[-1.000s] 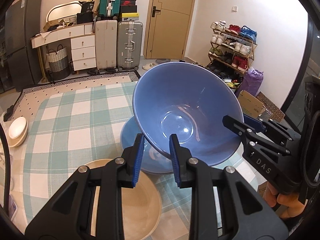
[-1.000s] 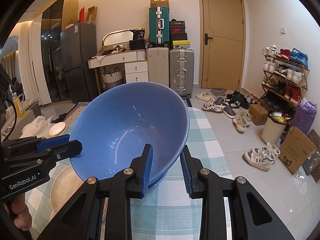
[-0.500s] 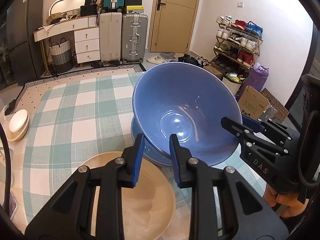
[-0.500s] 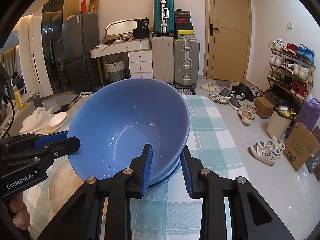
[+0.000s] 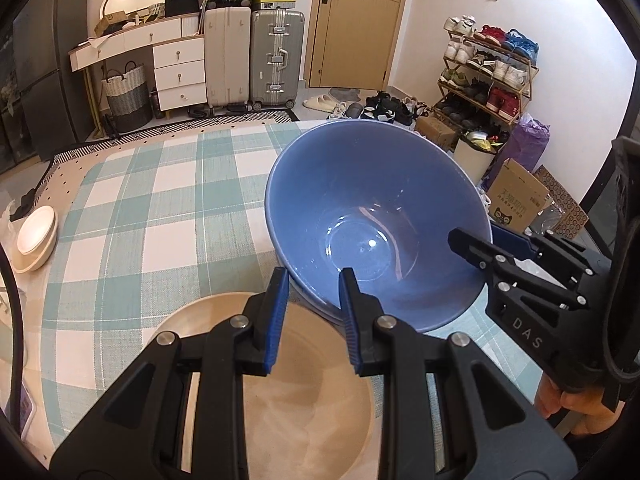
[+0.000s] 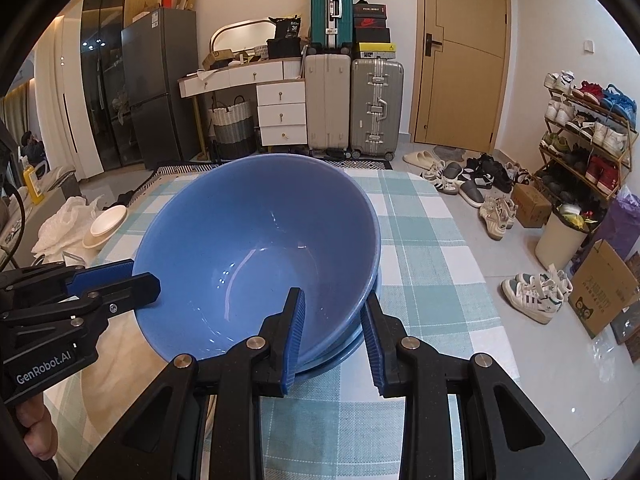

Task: Organize plates and bowls
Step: 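Lower the held bowl into the nested light-blue bowls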

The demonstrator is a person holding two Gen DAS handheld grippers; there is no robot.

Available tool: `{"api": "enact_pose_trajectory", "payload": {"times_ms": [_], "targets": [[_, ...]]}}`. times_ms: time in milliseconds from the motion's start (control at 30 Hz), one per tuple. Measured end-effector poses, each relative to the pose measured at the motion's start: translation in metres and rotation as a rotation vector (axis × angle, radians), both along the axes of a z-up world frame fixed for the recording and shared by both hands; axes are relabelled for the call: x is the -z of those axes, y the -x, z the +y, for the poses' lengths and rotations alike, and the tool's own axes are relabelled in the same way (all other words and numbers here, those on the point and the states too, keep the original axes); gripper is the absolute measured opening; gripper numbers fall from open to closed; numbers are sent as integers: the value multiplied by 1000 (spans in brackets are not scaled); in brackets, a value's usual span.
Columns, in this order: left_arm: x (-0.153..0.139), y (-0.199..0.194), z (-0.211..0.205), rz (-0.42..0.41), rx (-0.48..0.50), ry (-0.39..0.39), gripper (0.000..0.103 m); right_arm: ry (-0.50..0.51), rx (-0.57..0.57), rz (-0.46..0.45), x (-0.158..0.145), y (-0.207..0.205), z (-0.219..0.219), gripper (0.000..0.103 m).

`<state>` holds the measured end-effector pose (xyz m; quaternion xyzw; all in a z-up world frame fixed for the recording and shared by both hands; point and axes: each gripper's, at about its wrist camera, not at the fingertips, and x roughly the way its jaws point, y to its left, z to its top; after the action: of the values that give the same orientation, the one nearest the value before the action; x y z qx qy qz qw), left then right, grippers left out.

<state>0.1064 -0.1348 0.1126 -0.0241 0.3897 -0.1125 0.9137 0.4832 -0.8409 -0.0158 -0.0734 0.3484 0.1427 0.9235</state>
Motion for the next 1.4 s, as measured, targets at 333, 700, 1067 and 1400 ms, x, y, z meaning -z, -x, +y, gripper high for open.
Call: {"api": "enact_pose_trajectory", "payload": {"times_ms": [333, 700, 1067, 1400], "targets": [[28, -24, -2, 25, -9, -34, 23, 53, 5, 9, 21, -10, 4, 29], [41, -35, -2, 43, -4, -32, 23, 64, 6, 16, 29, -14, 8, 30], [47, -37, -2, 54, 1, -14, 23, 89, 19, 21, 32, -17, 8, 31], [47, -37, -7, 44, 38, -16, 24, 76, 24, 37, 33, -18, 3, 37]]}}
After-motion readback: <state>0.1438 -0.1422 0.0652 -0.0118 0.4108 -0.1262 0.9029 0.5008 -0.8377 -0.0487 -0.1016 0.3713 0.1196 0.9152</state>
